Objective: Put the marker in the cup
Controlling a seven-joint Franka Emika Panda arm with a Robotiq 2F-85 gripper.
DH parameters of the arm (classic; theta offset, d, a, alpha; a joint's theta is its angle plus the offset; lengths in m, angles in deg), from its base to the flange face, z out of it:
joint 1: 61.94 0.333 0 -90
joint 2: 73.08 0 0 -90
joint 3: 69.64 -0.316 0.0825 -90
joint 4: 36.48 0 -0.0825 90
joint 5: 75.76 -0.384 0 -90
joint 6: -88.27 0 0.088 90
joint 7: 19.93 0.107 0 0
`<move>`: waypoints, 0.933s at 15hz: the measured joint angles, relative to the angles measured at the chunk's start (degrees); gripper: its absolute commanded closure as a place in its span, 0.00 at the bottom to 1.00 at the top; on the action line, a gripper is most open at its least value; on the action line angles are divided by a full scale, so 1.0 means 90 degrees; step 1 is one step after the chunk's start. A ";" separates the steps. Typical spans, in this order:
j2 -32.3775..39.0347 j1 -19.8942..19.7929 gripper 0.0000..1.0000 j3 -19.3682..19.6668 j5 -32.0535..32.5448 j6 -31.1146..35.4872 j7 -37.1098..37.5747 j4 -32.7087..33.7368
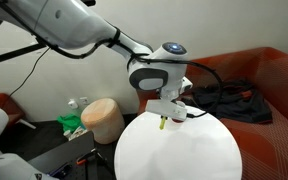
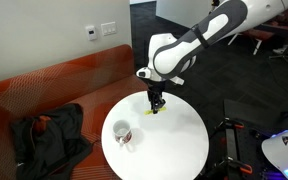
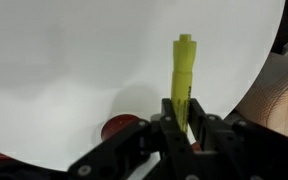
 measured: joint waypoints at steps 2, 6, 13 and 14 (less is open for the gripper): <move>0.0045 -0.0002 0.95 0.0001 -0.0083 0.0002 -0.0254 0.0027; 0.0185 -0.0182 0.95 -0.0070 -0.0796 0.0009 -0.1782 0.0200; 0.0365 -0.0518 0.95 -0.0159 -0.2143 -0.0192 -0.4644 0.0426; 0.0374 -0.0539 0.95 -0.0159 -0.2312 -0.0286 -0.5022 0.0443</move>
